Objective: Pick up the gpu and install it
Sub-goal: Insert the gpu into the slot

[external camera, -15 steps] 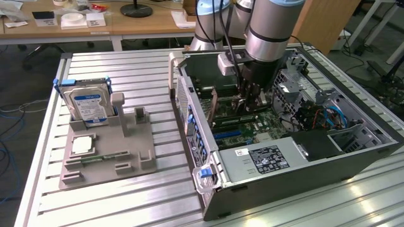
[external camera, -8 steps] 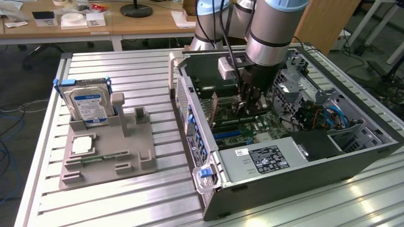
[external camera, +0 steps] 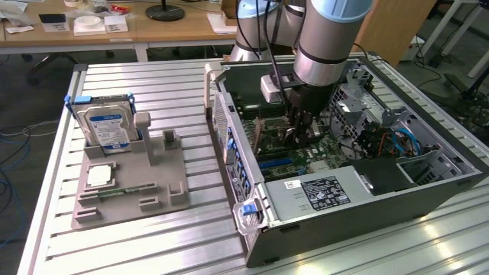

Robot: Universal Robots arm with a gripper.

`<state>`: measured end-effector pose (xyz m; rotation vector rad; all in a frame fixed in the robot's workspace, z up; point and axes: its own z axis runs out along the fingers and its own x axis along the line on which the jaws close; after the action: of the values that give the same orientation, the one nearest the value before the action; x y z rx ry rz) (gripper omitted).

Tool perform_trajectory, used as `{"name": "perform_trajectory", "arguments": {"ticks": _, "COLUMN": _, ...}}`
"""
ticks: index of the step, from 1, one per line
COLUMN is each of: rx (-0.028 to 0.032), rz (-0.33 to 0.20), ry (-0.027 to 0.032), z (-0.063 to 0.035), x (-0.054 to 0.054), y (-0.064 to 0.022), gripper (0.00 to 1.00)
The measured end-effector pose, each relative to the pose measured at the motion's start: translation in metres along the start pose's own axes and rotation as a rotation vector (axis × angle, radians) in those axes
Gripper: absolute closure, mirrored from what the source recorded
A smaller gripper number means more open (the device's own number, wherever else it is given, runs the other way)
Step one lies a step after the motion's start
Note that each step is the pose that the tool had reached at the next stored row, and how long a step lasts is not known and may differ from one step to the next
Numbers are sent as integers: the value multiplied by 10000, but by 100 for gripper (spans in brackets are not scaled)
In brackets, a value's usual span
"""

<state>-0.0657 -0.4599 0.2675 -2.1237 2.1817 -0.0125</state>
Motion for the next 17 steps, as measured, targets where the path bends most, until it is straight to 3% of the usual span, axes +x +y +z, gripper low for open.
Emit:
{"name": "perform_trajectory", "arguments": {"ticks": 6, "rx": 2, "rz": -2, "ry": 0, "z": 98, "x": 8, "y": 19, "gripper": 72}}
{"name": "perform_trajectory", "arguments": {"ticks": 17, "rx": 3, "rz": 1, "ry": 2, "z": 169, "x": 16, "y": 69, "gripper": 72}}
